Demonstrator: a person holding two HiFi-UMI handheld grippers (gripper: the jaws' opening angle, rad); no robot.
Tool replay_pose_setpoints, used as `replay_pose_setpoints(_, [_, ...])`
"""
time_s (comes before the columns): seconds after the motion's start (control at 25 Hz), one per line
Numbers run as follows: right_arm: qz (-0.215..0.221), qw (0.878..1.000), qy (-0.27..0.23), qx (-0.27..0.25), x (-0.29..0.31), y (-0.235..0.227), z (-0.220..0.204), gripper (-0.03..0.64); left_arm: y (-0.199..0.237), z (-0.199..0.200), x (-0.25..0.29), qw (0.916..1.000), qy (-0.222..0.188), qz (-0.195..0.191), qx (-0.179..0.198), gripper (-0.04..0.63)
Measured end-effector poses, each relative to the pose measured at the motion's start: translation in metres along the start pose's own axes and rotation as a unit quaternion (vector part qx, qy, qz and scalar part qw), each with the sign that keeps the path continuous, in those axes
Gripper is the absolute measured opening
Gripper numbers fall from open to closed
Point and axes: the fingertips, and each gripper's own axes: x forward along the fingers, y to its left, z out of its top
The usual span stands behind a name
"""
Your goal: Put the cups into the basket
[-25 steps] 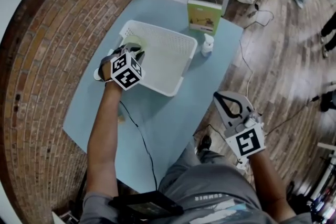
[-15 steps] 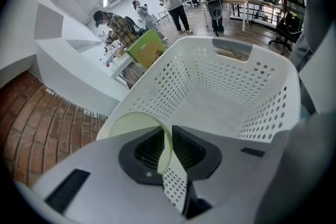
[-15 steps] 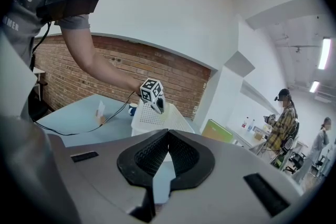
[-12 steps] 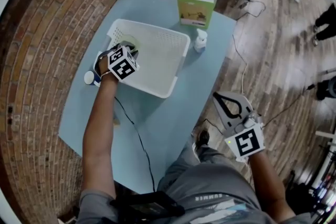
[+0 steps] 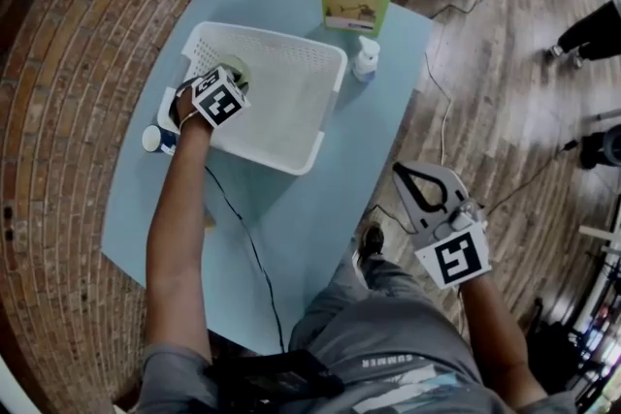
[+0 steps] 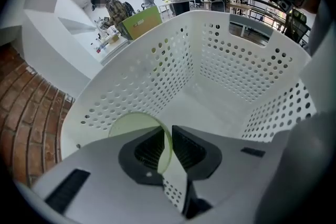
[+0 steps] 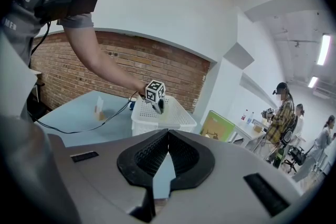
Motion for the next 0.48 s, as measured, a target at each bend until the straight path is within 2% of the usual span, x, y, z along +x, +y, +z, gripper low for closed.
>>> replay_pose_setpoints(0.32, [0.005, 1.000, 0.015, -0.002, 0.002, 0.005, -0.007, 0.012, -0.004, 0.004, 0.020, 0.9995, 0.008, -0.032, -0.002, 0.048])
replay_pose_setpoints(0.48, [0.005, 1.000, 0.020, 0.000, 0.001, 0.007, -0.011, 0.012, -0.011, -0.001, 0.032, 0.9979, 0.021, -0.059, -0.016, 0.048])
